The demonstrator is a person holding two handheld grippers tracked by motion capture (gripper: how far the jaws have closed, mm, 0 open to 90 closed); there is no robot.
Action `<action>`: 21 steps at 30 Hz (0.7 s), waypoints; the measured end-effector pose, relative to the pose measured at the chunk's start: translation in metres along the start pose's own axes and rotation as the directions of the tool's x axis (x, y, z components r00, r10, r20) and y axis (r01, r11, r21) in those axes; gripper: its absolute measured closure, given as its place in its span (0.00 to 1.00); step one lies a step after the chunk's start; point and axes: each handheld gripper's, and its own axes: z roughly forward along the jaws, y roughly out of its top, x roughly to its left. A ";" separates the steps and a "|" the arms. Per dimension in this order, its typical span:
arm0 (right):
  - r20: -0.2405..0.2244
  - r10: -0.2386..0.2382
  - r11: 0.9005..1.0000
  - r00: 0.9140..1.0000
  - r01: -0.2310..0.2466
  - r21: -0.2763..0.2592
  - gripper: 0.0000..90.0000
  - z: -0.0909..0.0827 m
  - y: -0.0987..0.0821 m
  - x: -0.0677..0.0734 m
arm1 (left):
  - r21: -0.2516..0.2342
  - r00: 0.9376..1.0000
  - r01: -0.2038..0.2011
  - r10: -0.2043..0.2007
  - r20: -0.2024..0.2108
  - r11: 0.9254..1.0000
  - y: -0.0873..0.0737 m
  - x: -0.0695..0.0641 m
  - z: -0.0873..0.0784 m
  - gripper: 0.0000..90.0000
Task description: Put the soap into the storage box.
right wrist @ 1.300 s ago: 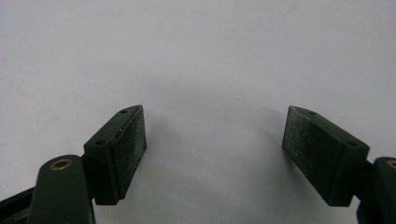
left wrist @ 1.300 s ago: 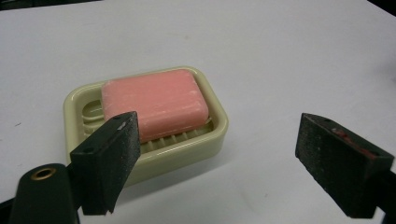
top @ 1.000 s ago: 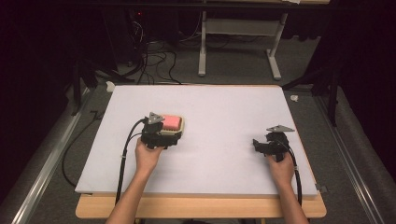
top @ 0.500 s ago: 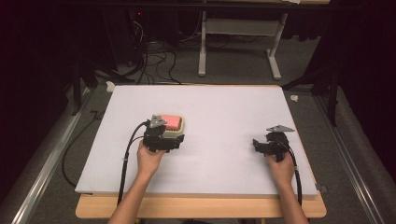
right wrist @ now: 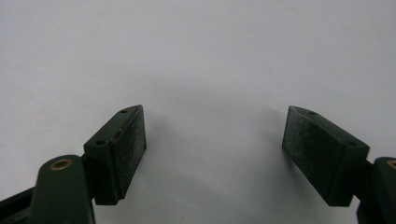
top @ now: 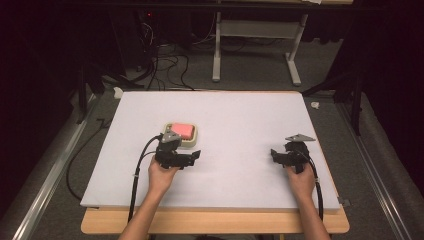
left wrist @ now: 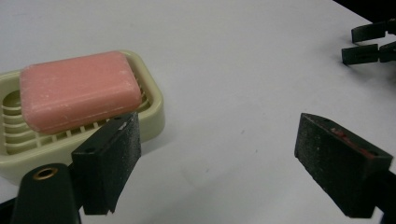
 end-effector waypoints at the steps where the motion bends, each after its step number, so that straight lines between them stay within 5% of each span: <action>1: 0.000 0.000 1.000 1.000 0.000 0.000 0.25 0.000 0.000 0.000 | 0.002 1.000 0.000 0.000 0.005 1.000 -0.001 0.000 0.000 0.17; 21: -0.001 0.002 1.000 1.000 -0.002 0.001 0.25 0.000 0.000 0.000 | 0.022 0.999 -0.041 0.040 0.017 0.999 -0.014 -0.015 0.000 0.17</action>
